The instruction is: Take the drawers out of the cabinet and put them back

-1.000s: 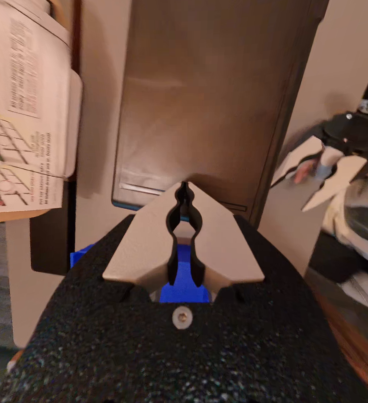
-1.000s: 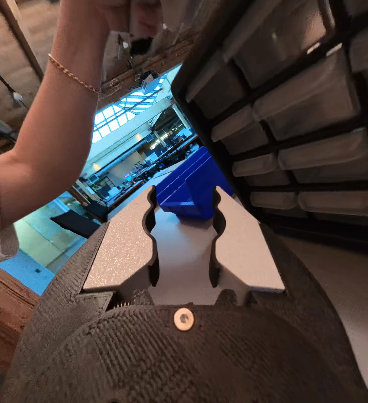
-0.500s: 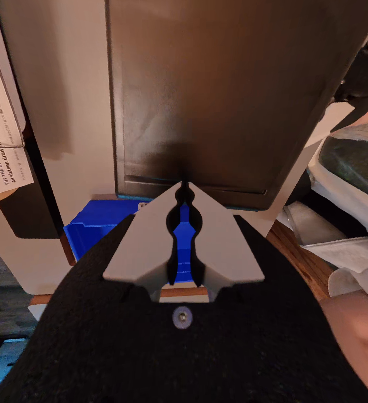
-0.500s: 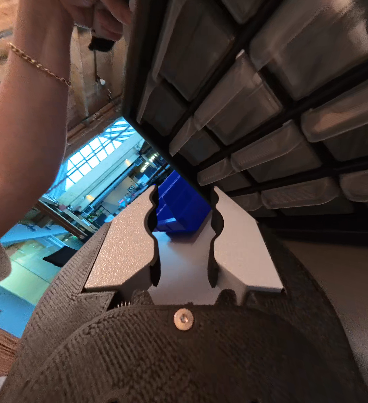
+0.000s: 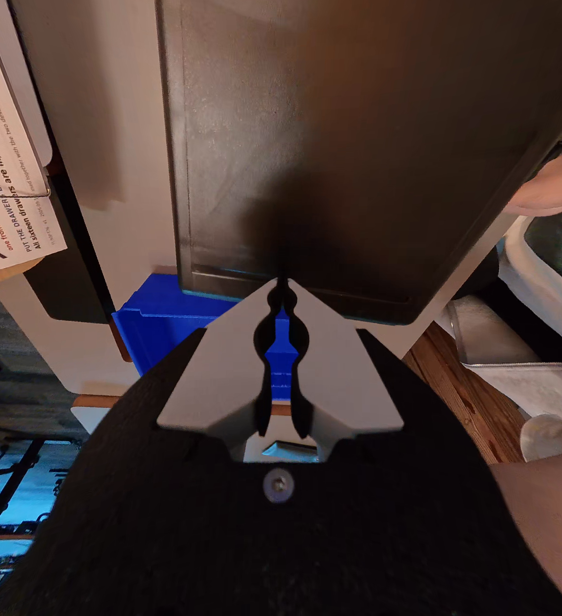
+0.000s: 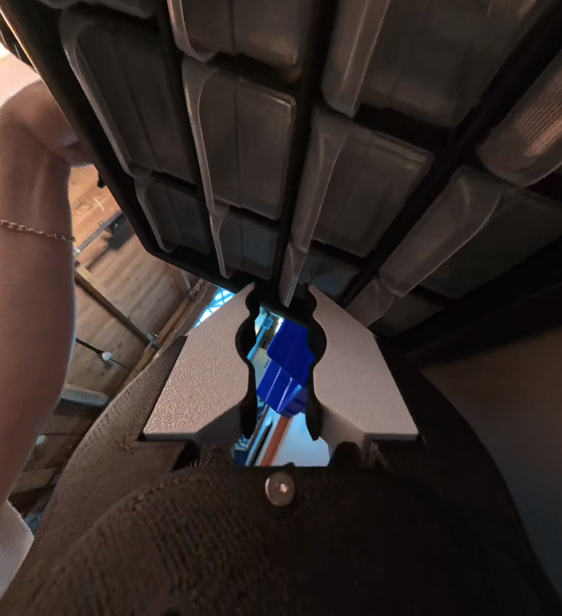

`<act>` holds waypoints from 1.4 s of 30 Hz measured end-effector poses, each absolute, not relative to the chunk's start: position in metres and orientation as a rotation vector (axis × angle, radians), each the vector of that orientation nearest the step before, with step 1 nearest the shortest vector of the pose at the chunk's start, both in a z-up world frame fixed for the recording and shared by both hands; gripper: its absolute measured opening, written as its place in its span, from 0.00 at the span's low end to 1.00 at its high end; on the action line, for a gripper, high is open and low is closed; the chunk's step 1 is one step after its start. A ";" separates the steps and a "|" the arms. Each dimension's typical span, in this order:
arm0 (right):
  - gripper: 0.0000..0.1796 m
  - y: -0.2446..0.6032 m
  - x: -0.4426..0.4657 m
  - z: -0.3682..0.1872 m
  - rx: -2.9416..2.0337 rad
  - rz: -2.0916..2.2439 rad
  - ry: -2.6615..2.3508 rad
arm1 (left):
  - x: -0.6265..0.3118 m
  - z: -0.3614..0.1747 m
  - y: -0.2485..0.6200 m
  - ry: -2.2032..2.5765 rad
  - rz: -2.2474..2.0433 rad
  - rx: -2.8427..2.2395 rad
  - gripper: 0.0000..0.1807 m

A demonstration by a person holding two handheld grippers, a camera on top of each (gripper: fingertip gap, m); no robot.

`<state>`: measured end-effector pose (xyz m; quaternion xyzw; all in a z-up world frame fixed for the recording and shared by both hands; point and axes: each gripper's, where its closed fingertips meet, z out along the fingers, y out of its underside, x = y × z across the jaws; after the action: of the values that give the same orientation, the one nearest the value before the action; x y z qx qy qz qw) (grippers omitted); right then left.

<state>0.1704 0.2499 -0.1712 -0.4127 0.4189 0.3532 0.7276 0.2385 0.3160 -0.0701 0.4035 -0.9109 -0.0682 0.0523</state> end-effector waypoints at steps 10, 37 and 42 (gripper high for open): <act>0.07 0.243 0.178 -0.168 -0.678 0.858 0.964 | 0.238 -0.070 0.316 -2.785 -0.271 1.264 0.00; 0.02 0.199 0.122 -0.170 -0.830 0.696 1.021 | 0.238 -0.070 0.318 -2.839 -0.457 1.234 0.00; 0.03 0.197 0.118 -0.172 -0.942 0.597 1.006 | 0.238 -0.070 0.318 -2.840 -0.455 1.235 0.00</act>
<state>0.1184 0.1972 -0.1725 -0.4279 0.4570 0.2714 0.7310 0.2382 0.3182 -0.0697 0.3945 -0.9073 -0.1455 0.0055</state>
